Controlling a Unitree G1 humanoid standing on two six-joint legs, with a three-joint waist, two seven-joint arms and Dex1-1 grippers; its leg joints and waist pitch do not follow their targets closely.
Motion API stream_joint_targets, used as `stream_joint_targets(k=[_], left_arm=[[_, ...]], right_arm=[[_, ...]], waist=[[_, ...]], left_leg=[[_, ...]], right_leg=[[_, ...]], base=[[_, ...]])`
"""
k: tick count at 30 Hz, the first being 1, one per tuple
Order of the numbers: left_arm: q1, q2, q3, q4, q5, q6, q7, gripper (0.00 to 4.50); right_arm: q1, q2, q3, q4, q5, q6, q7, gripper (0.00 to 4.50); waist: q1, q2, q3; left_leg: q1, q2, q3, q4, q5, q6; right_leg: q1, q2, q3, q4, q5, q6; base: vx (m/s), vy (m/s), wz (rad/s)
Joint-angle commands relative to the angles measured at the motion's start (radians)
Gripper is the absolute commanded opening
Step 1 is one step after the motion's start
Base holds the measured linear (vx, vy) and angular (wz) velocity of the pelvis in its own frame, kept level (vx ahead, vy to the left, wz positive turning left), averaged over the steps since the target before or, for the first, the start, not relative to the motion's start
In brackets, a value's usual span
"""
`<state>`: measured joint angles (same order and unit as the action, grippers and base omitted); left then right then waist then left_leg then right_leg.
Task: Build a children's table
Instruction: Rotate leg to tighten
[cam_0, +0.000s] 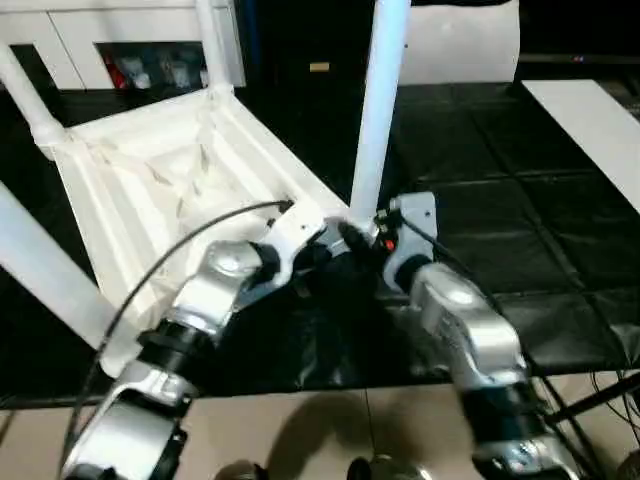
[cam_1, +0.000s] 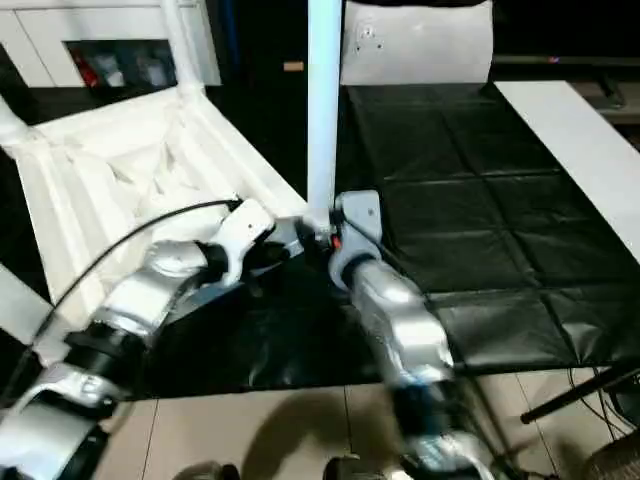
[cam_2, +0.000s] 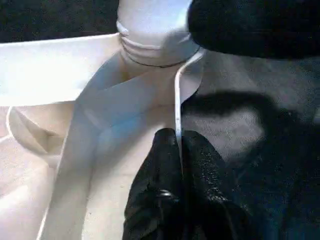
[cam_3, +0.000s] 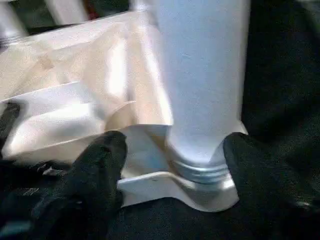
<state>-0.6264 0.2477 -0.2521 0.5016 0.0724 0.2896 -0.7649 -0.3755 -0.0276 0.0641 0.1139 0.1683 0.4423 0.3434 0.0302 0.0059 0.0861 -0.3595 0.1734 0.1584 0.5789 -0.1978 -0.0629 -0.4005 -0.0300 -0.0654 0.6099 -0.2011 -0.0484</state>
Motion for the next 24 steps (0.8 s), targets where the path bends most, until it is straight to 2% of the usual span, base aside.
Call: stream_joint_targets(k=[1, 4, 6, 7, 8, 10, 13, 15, 16, 18, 19, 20, 22, 23, 24], left_arm=[[0.031, 0.038, -0.027, -0.010, -0.012, -0.069, -0.094, 0.00], [0.038, 0.055, -0.033, -0.011, -0.013, -0.084, -0.127, 0.00], [0.044, 0.091, -0.051, 0.004, -0.016, -0.155, -0.207, 0.00], [0.044, 0.118, -0.065, 0.015, -0.008, -0.194, -0.248, 0.00], [0.042, 0.137, -0.076, 0.023, -0.003, -0.221, -0.274, 0.00], [0.041, 0.155, -0.082, 0.031, -0.009, -0.248, -0.316, 0.00], [0.045, 0.197, -0.082, 0.023, -0.072, -0.314, -0.486, 0.00], [0.045, 0.197, -0.082, 0.023, -0.072, -0.314, -0.486, 0.00], [0.049, 0.216, -0.094, 0.007, -0.091, -0.328, -0.566, 0.00], [0.049, 0.226, -0.104, 0.007, -0.098, -0.346, -0.604, 0.00], [0.048, 0.240, -0.122, -0.004, -0.110, -0.353, -0.662, 0.00], [0.048, 0.246, -0.131, -0.008, -0.113, -0.364, -0.685, 0.00], [0.049, 0.251, -0.139, -0.013, -0.116, -0.369, -0.703, 0.00], [0.050, 0.258, -0.150, -0.023, -0.121, -0.383, -0.745, 0.00], [0.051, 0.261, -0.154, -0.032, -0.124, -0.381, -0.762, 0.00]], right_arm=[[0.013, -0.066, 0.003, -0.069, 0.036, -0.025, 0.113, 3.85], [0.020, -0.097, 0.002, -0.082, 0.042, -0.031, 0.153, 4.07], [0.033, -0.174, 0.009, -0.101, 0.053, -0.046, 0.254, 4.27], [0.043, -0.225, 0.021, -0.119, 0.063, -0.044, 0.323, 4.27], [0.051, -0.260, 0.030, -0.134, 0.073, -0.042, 0.369, 4.45], [0.061, -0.304, 0.039, -0.154, 0.092, -0.032, 0.433, 4.49], [0.082, -0.421, 0.072, -0.198, 0.156, 0.006, 0.631, 4.49], [0.082, -0.421, 0.072, -0.198, 0.156, 0.006, 0.631, 4.49], [0.082, -0.455, 0.092, -0.199, 0.176, 0.005, 0.710, 4.49], [0.077, -0.470, 0.103, -0.194, 0.189, 0.006, 0.748, 4.32], [0.064, -0.488, 0.126, -0.178, 0.199, 0.006, 0.801, 4.32], [0.057, -0.491, 0.135, -0.166, 0.200, 0.005, 0.823, 4.32], [0.050, -0.492, 0.144, -0.155, 0.197, 0.001, 0.839, 4.05], [0.036, -0.498, 0.165, -0.133, 0.195, -0.006, 0.872, 3.97], [0.029, -0.499, 0.175, -0.122, 0.190, -0.012, 0.885, 3.92]], waist=[[0.007, -0.004, -0.062], [0.009, -0.003, -0.062], [0.011, -0.009, -0.065], [0.015, -0.007, -0.066], [0.016, -0.006, -0.066], [0.022, -0.011, -0.070], [0.033, -0.012, -0.069], [0.035, -0.010, -0.070], [0.037, -0.009, -0.070], [0.044, -0.009, -0.070], [0.049, -0.015, -0.071], [0.053, -0.013, -0.071], [0.060, -0.012, -0.073], [0.062, -0.020, -0.071], [0.065, -0.017, -0.071]], left_leg=[[-0.003, 0.051, -0.014, -0.053, -0.038, 0.092], [-0.001, 0.055, -0.015, -0.054, -0.049, 0.087], [0.000, 0.053, -0.013, -0.053, -0.054, 0.088], [-0.001, 0.053, -0.014, -0.052, -0.048, 0.093], [0.000, 0.055, -0.012, -0.051, -0.042, 0.098], [0.000, 0.054, -0.012, -0.049, -0.037, 0.106], [0.000, 0.056, -0.013, -0.049, -0.043, 0.117], [0.002, 0.061, -0.013, -0.049, -0.040, 0.117], [0.004, 0.061, -0.012, -0.048, -0.051, 0.113], [0.005, 0.063, -0.012, -0.048, -0.050, 0.112], [0.005, 0.065, -0.011, -0.049, -0.050, 0.110], [0.004, 0.064, -0.011, -0.048, -0.050, 0.108], [0.006, 0.066, -0.010, -0.047, -0.048, 0.103], [0.006, 0.065, -0.008, -0.048, -0.044, 0.103], [0.006, 0.065, -0.010, -0.048, -0.041, 0.102]], right_leg=[[0.073, -0.114, 0.066, -0.073, -0.049, -0.181], [0.070, -0.113, 0.067, -0.074, -0.080, -0.174], [0.072, -0.113, 0.067, -0.074, -0.088, -0.174], [0.073, -0.114, 0.069, -0.072, -0.077, -0.171], [0.070, -0.113, 0.070, -0.071, -0.060, -0.172], [0.073, -0.113, 0.068, -0.067, -0.046, -0.177], [0.074, -0.115, 0.067, -0.069, -0.065, -0.171], [0.070, -0.116, 0.067, -0.065, -0.056, -0.177], [0.066, -0.116, 0.065, -0.067, -0.064, -0.192], [0.066, -0.117, 0.065, -0.067, -0.073, -0.196], [0.067, -0.117, 0.065, -0.065, -0.077, -0.195], [0.068, -0.117, 0.064, -0.063, -0.079, -0.196], [0.063, -0.119, 0.064, -0.062, -0.079, -0.197], [0.062, -0.117, 0.064, -0.062, -0.075, -0.198], [0.063, -0.119, 0.064, -0.060, -0.077, -0.199]], base=[[0.000, 0.000, 0.00], [0.000, 0.000, 0.00], [0.000, 0.000, 0.00], [0.000, 0.000, 0.00], [0.000, 0.000, 0.00], [0.000, 0.000, 0.00], [0.000, 0.000, 0.00], [0.000, 0.000, 0.00], [0.000, 0.000, 0.00], [0.000, 0.000, 0.00], [0.000, 0.000, 0.00], [0.000, 0.000, 0.00], [0.000, 0.000, 0.00], [0.000, 0.000, 0.00], [0.000, 0.000, 0.00]])
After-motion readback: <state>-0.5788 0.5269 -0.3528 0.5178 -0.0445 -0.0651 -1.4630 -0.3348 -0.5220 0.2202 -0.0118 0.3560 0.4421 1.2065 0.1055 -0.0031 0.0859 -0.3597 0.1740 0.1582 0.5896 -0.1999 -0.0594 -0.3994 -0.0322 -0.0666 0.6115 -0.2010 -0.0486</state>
